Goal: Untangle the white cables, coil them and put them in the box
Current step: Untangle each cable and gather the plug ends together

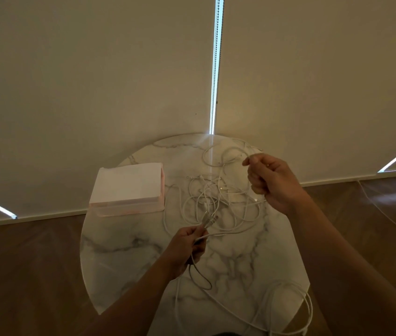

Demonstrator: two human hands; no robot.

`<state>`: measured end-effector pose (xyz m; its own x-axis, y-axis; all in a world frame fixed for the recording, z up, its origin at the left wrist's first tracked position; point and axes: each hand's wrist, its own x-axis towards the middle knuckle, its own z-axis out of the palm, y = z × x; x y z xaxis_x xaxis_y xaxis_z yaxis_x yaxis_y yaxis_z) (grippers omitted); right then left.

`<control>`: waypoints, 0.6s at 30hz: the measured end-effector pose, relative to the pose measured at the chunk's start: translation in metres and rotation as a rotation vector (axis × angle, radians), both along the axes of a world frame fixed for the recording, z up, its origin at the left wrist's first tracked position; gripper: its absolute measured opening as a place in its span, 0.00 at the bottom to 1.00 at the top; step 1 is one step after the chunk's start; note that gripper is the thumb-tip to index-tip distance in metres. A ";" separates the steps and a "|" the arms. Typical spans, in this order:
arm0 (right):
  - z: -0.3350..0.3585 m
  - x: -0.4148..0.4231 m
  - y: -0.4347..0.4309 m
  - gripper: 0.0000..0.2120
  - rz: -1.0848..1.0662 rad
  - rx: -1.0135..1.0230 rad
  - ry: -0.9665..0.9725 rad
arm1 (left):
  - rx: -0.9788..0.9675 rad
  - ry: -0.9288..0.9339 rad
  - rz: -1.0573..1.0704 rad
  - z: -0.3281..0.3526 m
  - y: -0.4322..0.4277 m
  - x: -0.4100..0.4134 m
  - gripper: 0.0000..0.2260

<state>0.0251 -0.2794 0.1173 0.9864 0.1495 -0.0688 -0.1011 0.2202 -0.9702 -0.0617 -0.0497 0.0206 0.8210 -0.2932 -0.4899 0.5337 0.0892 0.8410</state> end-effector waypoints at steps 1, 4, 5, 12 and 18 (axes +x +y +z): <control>0.010 0.000 0.000 0.09 0.008 0.064 -0.035 | -0.002 0.002 0.004 0.000 0.000 0.000 0.16; 0.007 0.000 -0.008 0.09 -0.123 0.030 0.000 | -0.018 -0.003 0.001 0.002 -0.001 0.001 0.16; -0.005 -0.001 -0.012 0.09 -0.195 -0.062 0.038 | -0.024 -0.010 -0.003 0.004 0.000 0.000 0.16; -0.140 -0.063 -0.057 0.09 -0.536 -0.564 0.625 | 0.072 -0.053 -0.022 0.002 0.000 -0.002 0.17; -0.157 -0.107 -0.067 0.11 0.062 -1.075 0.973 | 0.258 -0.069 -0.142 -0.001 -0.005 -0.009 0.16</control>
